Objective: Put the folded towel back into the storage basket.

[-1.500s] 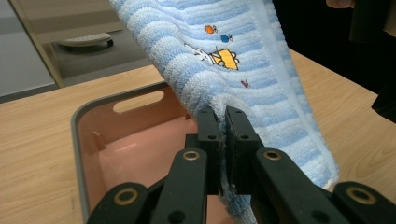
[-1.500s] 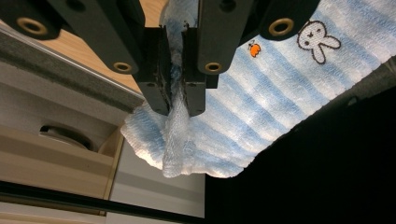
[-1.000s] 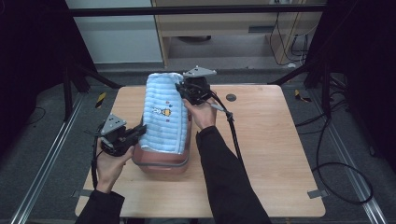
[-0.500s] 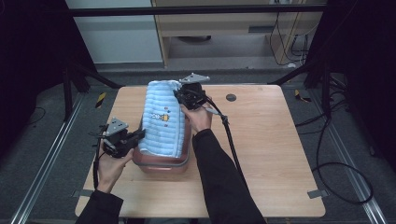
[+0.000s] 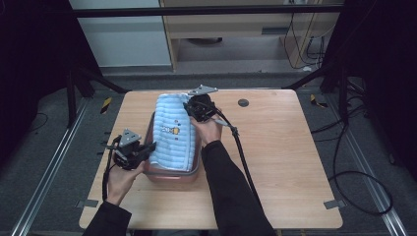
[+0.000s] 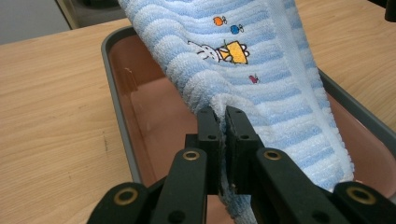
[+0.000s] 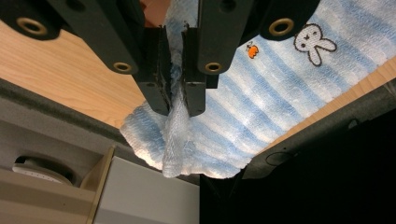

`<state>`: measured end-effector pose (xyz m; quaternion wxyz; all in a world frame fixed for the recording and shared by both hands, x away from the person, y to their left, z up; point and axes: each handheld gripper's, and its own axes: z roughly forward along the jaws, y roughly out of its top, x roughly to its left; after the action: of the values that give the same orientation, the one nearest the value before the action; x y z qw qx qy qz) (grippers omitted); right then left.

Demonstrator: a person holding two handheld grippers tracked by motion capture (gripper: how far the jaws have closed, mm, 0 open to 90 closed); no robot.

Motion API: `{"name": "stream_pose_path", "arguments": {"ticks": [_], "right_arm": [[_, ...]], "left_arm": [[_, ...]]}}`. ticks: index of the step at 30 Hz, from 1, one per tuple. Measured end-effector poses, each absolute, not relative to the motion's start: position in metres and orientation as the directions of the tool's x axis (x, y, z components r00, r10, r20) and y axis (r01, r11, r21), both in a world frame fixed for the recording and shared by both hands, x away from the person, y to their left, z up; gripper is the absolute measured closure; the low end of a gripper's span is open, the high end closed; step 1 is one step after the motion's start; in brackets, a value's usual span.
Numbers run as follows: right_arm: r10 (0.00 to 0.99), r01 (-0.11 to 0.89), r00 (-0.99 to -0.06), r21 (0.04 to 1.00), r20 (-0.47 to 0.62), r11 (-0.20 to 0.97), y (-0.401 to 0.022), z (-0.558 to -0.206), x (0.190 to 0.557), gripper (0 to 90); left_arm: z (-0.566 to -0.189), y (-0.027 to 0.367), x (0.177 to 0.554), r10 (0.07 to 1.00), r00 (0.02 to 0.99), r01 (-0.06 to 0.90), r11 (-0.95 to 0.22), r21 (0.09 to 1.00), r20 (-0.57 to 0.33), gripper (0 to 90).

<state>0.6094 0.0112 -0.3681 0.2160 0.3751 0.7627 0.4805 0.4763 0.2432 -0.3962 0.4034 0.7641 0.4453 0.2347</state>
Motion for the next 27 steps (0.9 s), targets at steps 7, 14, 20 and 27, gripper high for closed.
{"name": "stream_pose_path", "arguments": {"ticks": [7,14,20,27], "right_arm": [[0.781,0.381,-0.623,0.885,0.032,0.268,0.013,-0.381,0.611,83.2],[0.781,0.4,-0.623,0.874,0.039,0.276,0.013,-0.395,0.613,83.1],[0.782,0.412,-0.622,0.864,0.036,0.288,0.014,-0.404,0.612,83.1],[0.784,0.426,-0.62,0.856,0.04,0.293,0.014,-0.414,0.613,83.0]], "left_arm": [[-0.405,0.241,0.478,0.872,0.489,0.511,-0.29,0.809,0.004,85.7],[-0.414,0.241,0.48,0.871,0.49,0.533,-0.305,0.789,0.006,85.7],[-0.419,0.24,0.479,0.872,0.49,0.551,-0.306,0.777,-0.004,85.7],[-0.423,0.241,0.478,0.872,0.49,0.563,-0.31,0.766,-0.007,85.6]]}}
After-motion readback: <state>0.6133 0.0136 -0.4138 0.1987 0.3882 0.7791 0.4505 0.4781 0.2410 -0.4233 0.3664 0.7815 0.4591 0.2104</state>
